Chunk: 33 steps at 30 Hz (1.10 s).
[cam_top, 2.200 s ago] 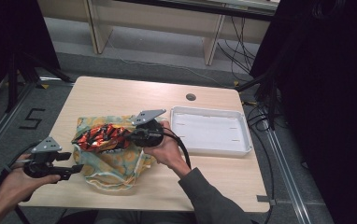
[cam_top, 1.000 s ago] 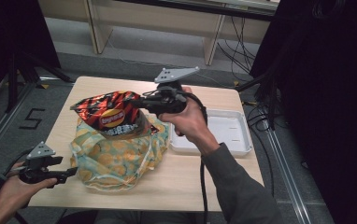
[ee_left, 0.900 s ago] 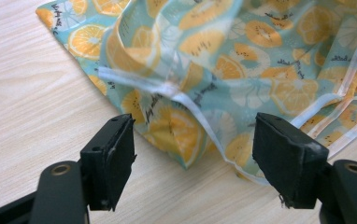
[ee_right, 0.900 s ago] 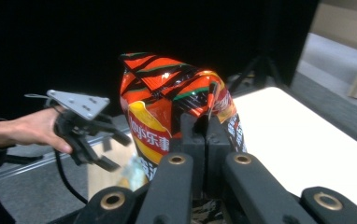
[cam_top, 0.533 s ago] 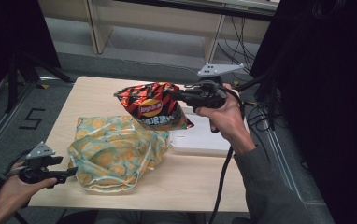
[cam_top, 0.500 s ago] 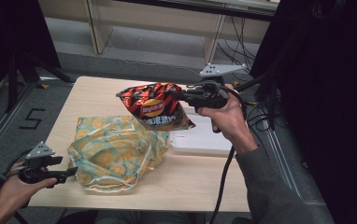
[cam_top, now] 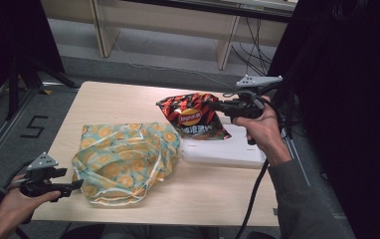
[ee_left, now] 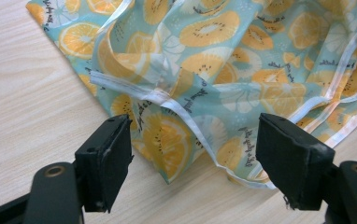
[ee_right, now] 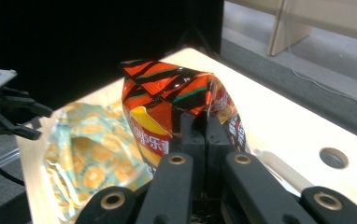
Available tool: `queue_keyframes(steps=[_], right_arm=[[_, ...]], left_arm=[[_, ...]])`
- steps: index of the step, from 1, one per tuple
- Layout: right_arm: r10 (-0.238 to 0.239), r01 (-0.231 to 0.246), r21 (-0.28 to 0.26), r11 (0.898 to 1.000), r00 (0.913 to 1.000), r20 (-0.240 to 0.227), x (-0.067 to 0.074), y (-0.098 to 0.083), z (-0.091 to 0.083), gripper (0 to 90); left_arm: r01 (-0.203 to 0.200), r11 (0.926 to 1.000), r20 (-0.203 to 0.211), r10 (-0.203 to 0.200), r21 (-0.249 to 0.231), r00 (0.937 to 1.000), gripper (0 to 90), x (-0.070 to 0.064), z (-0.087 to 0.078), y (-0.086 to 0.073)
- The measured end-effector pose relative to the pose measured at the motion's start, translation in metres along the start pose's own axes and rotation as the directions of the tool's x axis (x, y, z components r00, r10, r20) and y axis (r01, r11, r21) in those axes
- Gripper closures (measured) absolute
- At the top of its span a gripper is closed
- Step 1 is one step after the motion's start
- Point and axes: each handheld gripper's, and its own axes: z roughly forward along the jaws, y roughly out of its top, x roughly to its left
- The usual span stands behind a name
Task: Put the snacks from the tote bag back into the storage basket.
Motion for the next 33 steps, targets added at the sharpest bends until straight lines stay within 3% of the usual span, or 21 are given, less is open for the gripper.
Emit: queue_keyframes(steps=[9, 11, 12, 15, 18, 21, 23, 26, 31, 33], right_arm=[[0.031, -0.031, 0.006, 1.0, 0.9985, 0.046, -0.014, -0.016, 0.001, 90.0], [0.035, -0.036, 0.014, 0.999, 0.9985, 0.043, -0.017, -0.022, 0.001, 90.0], [0.055, -0.056, 0.027, 0.998, 0.9979, 0.036, -0.016, -0.023, 0.001, 90.0], [0.044, -0.045, 0.02, 0.999, 0.9985, 0.033, -0.016, -0.031, 0.004, 90.0], [0.059, -0.06, 0.035, 0.998, 0.9981, 0.017, -0.015, -0.041, 0.007, 90.0], [0.07, -0.07, 0.033, 0.997, 0.9975, 0.012, -0.016, -0.052, 0.01, 90.0], [0.095, -0.095, 0.043, 0.995, 0.9954, 0.008, -0.018, -0.061, 0.012, 90.0], [0.12, -0.12, 0.028, 0.992, 0.9927, 0.007, -0.023, -0.07, 0.014, 90.0], [0.204, -0.205, 0.032, 0.978, 0.9784, 0.034, -0.036, -0.082, 0.008, 90.0], [0.217, -0.219, 0.018, 0.976, 0.9747, 0.051, -0.042, -0.086, 0.006, 90.0]], left_arm=[[0.009, 0.9999, -0.001, -0.009, 0.012, 1.0, 26.3, 0.0, 0.001, -0.002], [-0.001, 0.9995, -0.016, 0.001, 0.033, 0.9999, 26.3, 0.0, 0.0, -0.002], [0.009, 0.9998, -0.002, -0.009, 0.018, 1.0, 26.3, 0.001, 0.002, -0.002], [0.014, 0.9995, -0.013, -0.014, 0.028, 0.9998, 26.1, 0.001, 0.003, -0.003], [0.015, 0.9995, 0.01, -0.015, 0.029, 0.9998, 25.9, 0.001, 0.005, -0.004], [0.014, 0.9994, 0.006, -0.014, 0.031, 0.9999, 25.9, 0.001, 0.005, -0.004], [0.014, 0.9993, -0.018, -0.014, 0.036, 0.9998, 25.9, -0.001, 0.005, -0.004], [0.013, 0.9993, -0.001, -0.012, 0.035, 0.9999, 25.9, 0.0, 0.006, -0.004], [0.017, 0.9987, -0.013, -0.016, 0.048, 0.9998, 25.8, -0.001, 0.008, -0.006], [0.021, 0.9989, -0.012, -0.021, 0.042, 0.9997, 25.8, -0.001, 0.008, -0.006]])
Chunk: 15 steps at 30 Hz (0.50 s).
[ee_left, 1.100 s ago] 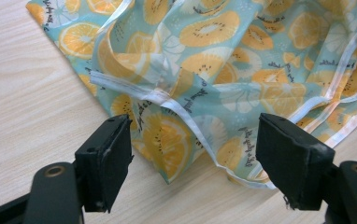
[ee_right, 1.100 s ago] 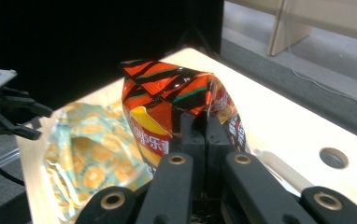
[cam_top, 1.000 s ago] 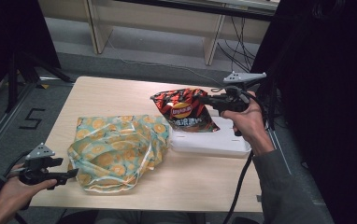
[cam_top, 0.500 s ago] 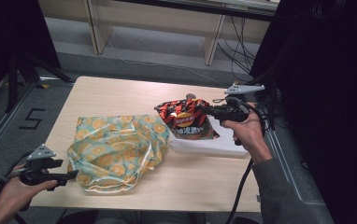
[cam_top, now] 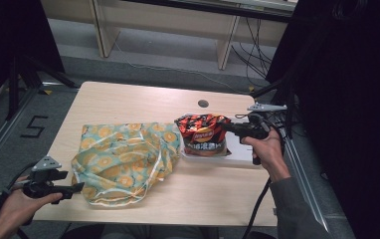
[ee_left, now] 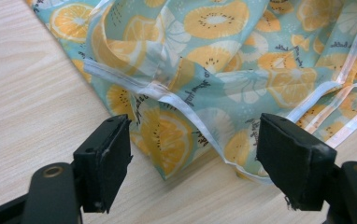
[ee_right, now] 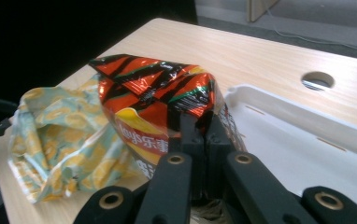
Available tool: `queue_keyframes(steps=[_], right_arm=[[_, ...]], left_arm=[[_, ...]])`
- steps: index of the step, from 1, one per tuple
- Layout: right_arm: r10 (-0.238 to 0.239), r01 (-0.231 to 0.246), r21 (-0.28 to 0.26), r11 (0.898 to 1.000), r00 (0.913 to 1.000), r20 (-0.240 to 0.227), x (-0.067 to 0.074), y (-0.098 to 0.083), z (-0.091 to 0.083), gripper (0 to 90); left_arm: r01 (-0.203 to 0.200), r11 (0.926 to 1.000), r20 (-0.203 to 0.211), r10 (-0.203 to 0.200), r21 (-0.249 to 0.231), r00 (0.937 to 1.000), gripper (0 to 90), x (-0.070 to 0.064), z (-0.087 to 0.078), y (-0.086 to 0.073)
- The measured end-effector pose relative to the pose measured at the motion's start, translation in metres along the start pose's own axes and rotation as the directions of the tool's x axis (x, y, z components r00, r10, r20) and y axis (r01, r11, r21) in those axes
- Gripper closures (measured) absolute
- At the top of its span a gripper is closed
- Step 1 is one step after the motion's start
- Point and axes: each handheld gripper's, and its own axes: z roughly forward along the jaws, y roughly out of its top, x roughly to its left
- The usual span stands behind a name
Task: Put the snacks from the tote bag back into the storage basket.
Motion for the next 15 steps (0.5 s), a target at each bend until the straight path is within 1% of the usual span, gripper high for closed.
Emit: queue_keyframes(steps=[2, 3, 4, 6, 7, 8, 9, 10, 11, 12, 13, 15], right_arm=[[0.019, -0.019, -0.002, 1.0, 0.9997, 0.012, -0.006, -0.002, -0.002, 89.9], [0.037, -0.037, -0.006, 0.999, 0.9991, 0.021, -0.009, -0.004, -0.002, 89.6], [0.032, -0.032, -0.009, 0.999, 0.9989, 0.033, -0.013, -0.006, -0.003, 89.2], [0.064, -0.064, -0.002, 0.998, 0.9963, 0.058, -0.018, -0.008, -0.005, 88.5], [0.072, -0.072, 0.0, 0.997, 0.9957, 0.059, -0.02, -0.01, -0.005, 88.3], [0.084, -0.084, 0.002, 0.996, 0.9936, 0.075, -0.023, -0.011, -0.005, 88.1], [0.069, -0.069, -0.004, 0.998, 0.9942, 0.082, -0.026, -0.012, -0.005, 88.0], [0.095, -0.095, -0.008, 0.995, 0.9923, 0.08, -0.026, -0.013, -0.005, 87.8], [0.109, -0.109, -0.008, 0.994, 0.9904, 0.085, -0.027, -0.013, -0.005, 87.5], [0.104, -0.104, -0.012, 0.995, 0.9903, 0.091, -0.028, -0.013, -0.005, 87.3], [0.082, -0.081, -0.012, 0.997, 0.9923, 0.093, -0.031, -0.013, -0.004, 87.0], [0.087, -0.086, -0.012, 0.996, 0.9905, 0.107, -0.033, -0.012, -0.003, 86.4]], left_arm=[[-0.003, 1.0, 0.0, 0.003, 0.002, 1.0, 25.8, 0.0, 0.0, 0.0], [-0.002, 1.0, -0.001, 0.002, 0.002, 1.0, 25.8, 0.0, 0.0, 0.0], [-0.006, 1.0, 0.0, 0.006, 0.001, 1.0, 25.8, 0.0, 0.0, 0.0], [-0.008, 1.0, -0.005, 0.008, 0.003, 1.0, 25.8, 0.001, 0.0, 0.0], [-0.008, 1.0, -0.004, 0.008, 0.004, 1.0, 25.8, 0.001, 0.0, 0.0], [-0.008, 1.0, -0.004, 0.008, 0.004, 1.0, 25.8, 0.001, 0.0, 0.0], [-0.007, 1.0, -0.004, 0.007, 0.004, 1.0, 25.8, 0.001, 0.0, 0.0], [-0.008, 1.0, -0.004, 0.008, 0.004, 1.0, 25.8, 0.001, 0.0, 0.0], [-0.01, 0.9999, -0.005, 0.01, 0.004, 0.9999, 25.8, 0.001, 0.0, 0.0], [-0.009, 1.0, -0.005, 0.009, 0.004, 0.9999, 25.8, 0.001, 0.0, 0.0], [-0.008, 1.0, -0.005, 0.008, 0.004, 1.0, 25.8, 0.001, 0.0, 0.0], [-0.007, 1.0, -0.005, 0.007, 0.003, 1.0, 25.8, 0.001, 0.0, 0.0]])
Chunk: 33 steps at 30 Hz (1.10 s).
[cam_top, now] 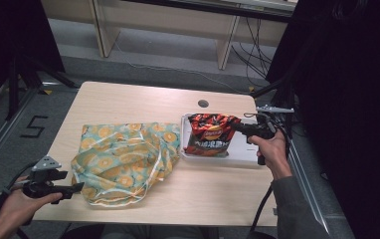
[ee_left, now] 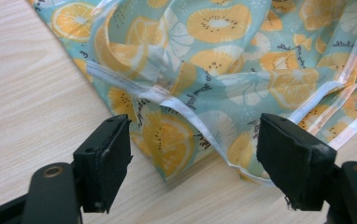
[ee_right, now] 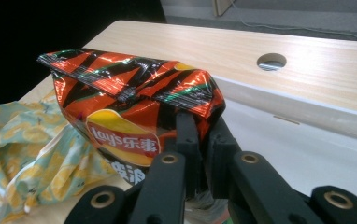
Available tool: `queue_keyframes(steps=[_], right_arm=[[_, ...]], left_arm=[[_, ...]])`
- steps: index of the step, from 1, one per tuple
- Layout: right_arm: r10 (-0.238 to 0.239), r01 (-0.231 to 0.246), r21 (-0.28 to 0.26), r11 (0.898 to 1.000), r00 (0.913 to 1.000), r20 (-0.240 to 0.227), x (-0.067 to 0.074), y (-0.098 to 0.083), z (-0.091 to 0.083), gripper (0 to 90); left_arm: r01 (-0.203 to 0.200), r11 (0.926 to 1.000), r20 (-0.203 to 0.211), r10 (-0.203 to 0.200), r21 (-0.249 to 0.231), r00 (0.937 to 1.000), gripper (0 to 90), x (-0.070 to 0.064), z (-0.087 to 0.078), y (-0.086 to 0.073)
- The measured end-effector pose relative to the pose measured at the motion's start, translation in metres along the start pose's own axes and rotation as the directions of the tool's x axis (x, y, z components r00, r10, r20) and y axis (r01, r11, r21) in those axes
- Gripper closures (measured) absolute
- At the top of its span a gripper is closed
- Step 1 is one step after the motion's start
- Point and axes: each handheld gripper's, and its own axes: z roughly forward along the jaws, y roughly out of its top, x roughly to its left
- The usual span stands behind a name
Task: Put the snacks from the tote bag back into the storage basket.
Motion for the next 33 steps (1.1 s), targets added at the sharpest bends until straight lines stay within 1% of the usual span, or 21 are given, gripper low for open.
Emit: queue_keyframes(steps=[1, 2, 3, 5, 6, 9, 10, 13, 14, 15, 16, 17, 19, 20, 21, 22, 23, 25, 27, 28, 33], right_arm=[[0.032, -0.032, 0.002, 0.999, 0.9995, 0.002, 0.002, 0.0, 0.0, 86.0], [0.036, -0.036, 0.004, 0.999, 0.9993, 0.007, 0.002, 0.001, 0.002, 85.7], [0.005, -0.005, -0.003, 1.0, 0.9998, 0.019, -0.001, 0.003, 0.003, 85.5], [0.035, -0.035, 0.004, 0.999, 0.9991, 0.026, 0.001, 0.005, 0.006, 85.0], [0.0, 0.0, 0.002, 1.0, 0.9992, 0.041, -0.002, 0.006, 0.007, 84.6], [0.053, -0.053, 0.005, 0.999, 0.9977, 0.044, -0.001, 0.009, 0.014, 84.2], [0.024, -0.024, 0.0, 1.0, 0.9983, 0.052, -0.004, 0.01, 0.016, 83.9], [0.054, -0.054, 0.004, 0.999, 0.9971, 0.054, -0.005, 0.013, 0.022, 83.5], [0.021, -0.021, 0.0, 1.0, 0.9974, 0.069, -0.008, 0.014, 0.024, 83.2], [0.067, -0.067, -0.009, 0.998, 0.9958, 0.062, -0.006, 0.014, 0.026, 82.6], [0.074, -0.074, -0.003, 0.997, 0.9952, 0.065, -0.005, 0.015, 0.027, 82.4], [0.043, -0.043, -0.009, 0.999, 0.9971, 0.063, -0.009, 0.016, 0.029, 82.2], [0.062, -0.061, -0.01, 0.998, 0.9956, 0.071, -0.009, 0.016, 0.031, 81.7], [0.048, -0.047, -0.015, 0.999, 0.9962, 0.073, -0.011, 0.017, 0.033, 81.2], [0.065, -0.064, -0.013, 0.998, 0.9949, 0.077, -0.01, 0.017, 0.035, 80.3], [0.072, -0.071, -0.01, 0.997, 0.9943, 0.079, -0.009, 0.017, 0.037, 78.9], [0.048, -0.047, -0.012, 0.999, 0.9947, 0.091, -0.012, 0.016, 0.038, 78.4], [0.099, -0.099, -0.012, 0.995, 0.9908, 0.092, -0.01, 0.016, 0.04, 77.9], [0.104, -0.103, -0.014, 0.995, 0.9895, 0.1, -0.01, 0.016, 0.042, 77.6], [0.125, -0.124, -0.013, 0.992, 0.987, 0.101, -0.009, 0.016, 0.042, 77.2], [0.081, -0.077, -0.032, 0.996, 0.9893, 0.121, -0.015, 0.016, 0.046, 77.4]], left_arm=[[0.0, 1.0, 0.0, 0.0, 0.001, 1.0, 25.8, 0.0, 0.0, 0.0], [-0.002, 1.0, 0.001, 0.002, 0.001, 1.0, 25.8, 0.0, 0.0, 0.0], [-0.003, 1.0, 0.002, 0.003, 0.001, 1.0, 25.8, 0.0, 0.0, 0.0], [-0.004, 1.0, 0.012, 0.004, -0.003, 0.9999, 25.8, 0.001, 0.001, 0.0], [-0.001, 1.0, 0.012, 0.001, -0.004, 0.9999, 25.7, 0.001, 0.001, 0.0], [-0.001, 1.0, 0.011, 0.001, -0.003, 0.9999, 25.6, 0.001, 0.001, 0.0], [-0.002, 1.0, 0.011, 0.002, -0.004, 0.9999, 25.6, 0.001, 0.001, 0.0], [-0.002, 1.0, 0.001, 0.002, 0.0, 1.0, 25.6, 0.001, 0.0, 0.0], [-0.003, 1.0, 0.004, 0.003, -0.002, 1.0, 25.6, 0.002, 0.0, 0.0], [-0.003, 1.0, 0.001, 0.003, 0.001, 1.0, 25.6, 0.002, 0.0, -0.001], [-0.005, 1.0, 0.005, 0.005, 0.002, 1.0, 25.5, 0.002, 0.001, -0.001], [-0.004, 1.0, 0.008, 0.004, 0.002, 1.0, 25.4, 0.002, 0.001, -0.001], [-0.01, 0.9999, 0.009, 0.009, 0.005, 0.9999, 25.4, 0.003, 0.001, -0.001], [-0.006, 1.0, 0.009, 0.006, 0.004, 0.9999, 25.4, 0.003, 0.001, -0.001], [-0.002, 1.0, 0.007, 0.002, 0.003, 1.0, 25.4, 0.003, 0.001, -0.001], [-0.001, 1.0, 0.031, 0.001, 0.002, 0.9995, 25.4, 0.004, 0.001, -0.001], [-0.005, 1.0, 0.028, 0.005, 0.001, 0.9996, 25.4, 0.004, 0.001, -0.001], [-0.009, 1.0, 0.009, 0.009, 0.001, 0.9999, 25.4, 0.004, 0.001, -0.001], [0.0, 1.0, 0.009, 0.0, -0.002, 1.0, 25.4, 0.004, 0.0, -0.001], [0.0, 1.0, 0.009, 0.0, -0.002, 1.0, 25.4, 0.004, 0.0, -0.001], [-0.013, 0.9999, 0.004, 0.013, 0.005, 0.9999, 25.5, 0.005, 0.001, -0.001]])
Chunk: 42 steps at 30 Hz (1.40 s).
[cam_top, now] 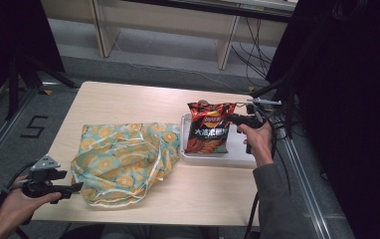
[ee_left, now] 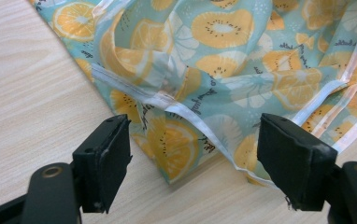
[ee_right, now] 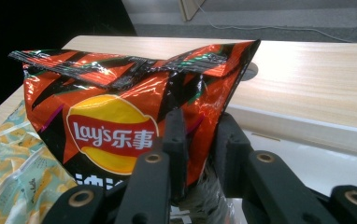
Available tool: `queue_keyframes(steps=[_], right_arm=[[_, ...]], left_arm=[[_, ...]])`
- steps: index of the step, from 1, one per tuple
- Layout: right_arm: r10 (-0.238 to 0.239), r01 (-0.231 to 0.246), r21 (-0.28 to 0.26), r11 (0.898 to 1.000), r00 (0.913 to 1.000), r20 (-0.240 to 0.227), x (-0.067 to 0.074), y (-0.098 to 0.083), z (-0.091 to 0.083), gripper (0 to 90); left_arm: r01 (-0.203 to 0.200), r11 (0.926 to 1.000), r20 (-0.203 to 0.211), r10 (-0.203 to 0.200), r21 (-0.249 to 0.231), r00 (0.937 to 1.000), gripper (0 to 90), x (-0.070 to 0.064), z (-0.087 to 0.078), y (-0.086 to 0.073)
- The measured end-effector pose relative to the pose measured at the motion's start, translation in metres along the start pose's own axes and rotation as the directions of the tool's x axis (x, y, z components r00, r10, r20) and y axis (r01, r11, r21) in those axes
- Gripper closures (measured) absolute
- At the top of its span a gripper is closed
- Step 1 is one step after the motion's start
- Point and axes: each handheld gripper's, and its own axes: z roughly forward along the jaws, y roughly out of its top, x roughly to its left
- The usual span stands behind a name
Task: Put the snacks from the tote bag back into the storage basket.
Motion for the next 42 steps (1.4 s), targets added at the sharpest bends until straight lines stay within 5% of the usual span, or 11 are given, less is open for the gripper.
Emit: queue_keyframes(steps=[1, 3, 6, 7, 10, 11, 19, 28, 30, 35, 42], right_arm=[[0.039, -0.039, 0.013, 0.999, 0.9992, -0.01, 0.004, 0.0, 0.0, 77.7], [-0.011, 0.011, 0.003, 1.0, 0.9999, 0.003, 0.001, 0.0, 0.001, 79.5], [-0.001, 0.001, -0.001, 1.0, 1.0, 0.003, 0.0, 0.001, 0.005, 79.4], [0.044, -0.044, 0.008, 0.999, 0.999, 0.003, 0.003, 0.0, 0.005, 79.1], [0.001, -0.002, 0.01, 1.0, 0.9996, 0.027, -0.001, 0.0, 0.008, 78.6], [0.037, -0.037, 0.012, 0.999, 0.999, 0.023, 0.001, 0.0, 0.01, 78.3], [0.001, -0.002, 0.022, 1.0, 0.999, 0.044, -0.004, 0.001, 0.018, 78.2], [0.055, -0.057, 0.029, 0.998, 0.995, 0.083, -0.003, -0.002, 0.028, 74.2], [0.022, -0.026, 0.035, 0.999, 0.9942, 0.106, -0.005, -0.002, 0.03, 73.9], [0.068, -0.072, 0.04, 0.997, 0.9931, 0.096, -0.003, -0.006, 0.035, 72.7], [0.031, -0.032, 0.014, 0.999, 0.9972, 0.068, 0.008, -0.011, 0.031, 69.1]], left_arm=[[0.003, 1.0, -0.001, -0.003, -0.002, 1.0, 25.5, 0.0, 0.0, 0.0], [0.01, 0.9999, -0.004, -0.01, -0.004, 0.9999, 25.5, 0.0, 0.0, 0.0], [0.007, 0.9999, 0.008, -0.007, -0.007, 0.9999, 25.4, 0.001, 0.001, 0.0], [0.01, 0.9999, 0.008, -0.01, -0.008, 0.9999, 25.5, 0.001, 0.002, -0.001], [0.01, 1.0, 0.001, -0.01, -0.002, 1.0, 25.5, 0.0, 0.001, -0.001], [0.007, 1.0, 0.004, -0.007, 0.002, 1.0, 25.5, 0.001, 0.002, -0.001], [0.009, 0.9999, -0.005, -0.009, -0.005, 0.9999, 25.4, 0.003, 0.001, -0.001], [0.007, 0.9998, -0.014, -0.008, -0.017, 0.9999, 25.3, 0.001, -0.005, 0.0], [0.006, 0.9997, -0.007, -0.006, -0.024, 1.0, 25.2, 0.001, -0.005, 0.001], [0.009, 0.9997, -0.011, -0.01, -0.022, 0.9999, 25.0, 0.001, -0.006, 0.0], [0.022, 0.9991, -0.012, -0.023, -0.035, 0.9997, 25.0, 0.002, -0.005, 0.0]])
